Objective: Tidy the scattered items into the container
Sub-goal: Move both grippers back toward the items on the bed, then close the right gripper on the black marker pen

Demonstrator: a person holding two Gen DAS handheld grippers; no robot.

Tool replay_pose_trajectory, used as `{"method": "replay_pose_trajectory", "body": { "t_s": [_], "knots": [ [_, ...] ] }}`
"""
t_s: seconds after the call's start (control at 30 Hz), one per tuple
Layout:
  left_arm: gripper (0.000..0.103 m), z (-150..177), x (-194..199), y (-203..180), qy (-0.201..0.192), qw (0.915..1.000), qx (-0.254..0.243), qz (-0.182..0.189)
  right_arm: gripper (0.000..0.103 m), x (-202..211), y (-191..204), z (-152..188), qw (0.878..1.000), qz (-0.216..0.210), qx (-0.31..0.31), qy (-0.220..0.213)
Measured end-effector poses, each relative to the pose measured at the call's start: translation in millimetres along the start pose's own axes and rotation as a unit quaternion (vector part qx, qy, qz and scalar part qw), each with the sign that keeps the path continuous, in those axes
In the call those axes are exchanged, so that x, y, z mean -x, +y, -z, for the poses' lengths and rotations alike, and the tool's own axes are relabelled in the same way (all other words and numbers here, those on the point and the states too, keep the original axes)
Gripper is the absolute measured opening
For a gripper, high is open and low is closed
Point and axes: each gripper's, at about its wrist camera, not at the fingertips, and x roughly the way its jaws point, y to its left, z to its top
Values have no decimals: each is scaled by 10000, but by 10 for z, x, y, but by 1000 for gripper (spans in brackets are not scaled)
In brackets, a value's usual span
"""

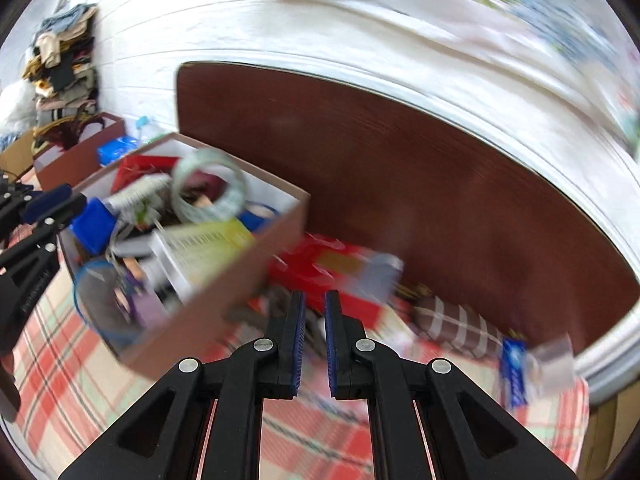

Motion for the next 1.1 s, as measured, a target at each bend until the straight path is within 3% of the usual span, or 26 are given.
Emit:
{"method": "replay_pose_trajectory", "body": {
  "t_s": [0.07,0.13,0.2,0.4,0.57,0.93,1.0,1.07,1.1],
  "knots": [
    [18,16,126,-159,-24,9999,-105,100,6,105,-199,181,9999,69,-84,80],
    [39,66,247,-345,-20,9997,-166,199,6,179,-343,340,9997,87,-138,170],
    [46,130,351,-515,-54,9993,-219,290,6,250,-481,519,9995,116,-165,242],
    [47,338,514,-1060,125,9966,-437,692,6,277,-662,949,9989,37,-189,433],
    [53,427,401,-1379,268,9950,-647,712,6,126,-670,1144,9984,-173,-107,529],
    [59,460,-188,-1480,472,9927,-735,834,7,-412,-496,1023,9962,-670,160,542],
    [59,444,-299,-1473,495,9924,-740,848,12,-522,-445,965,9950,-786,283,547],
    [61,414,-353,-1497,382,9923,-844,827,36,-605,-409,914,9943,-860,378,504],
    [65,398,-381,-1517,358,9915,-902,868,43,-627,-400,899,9940,-897,394,477]
  ]
}}
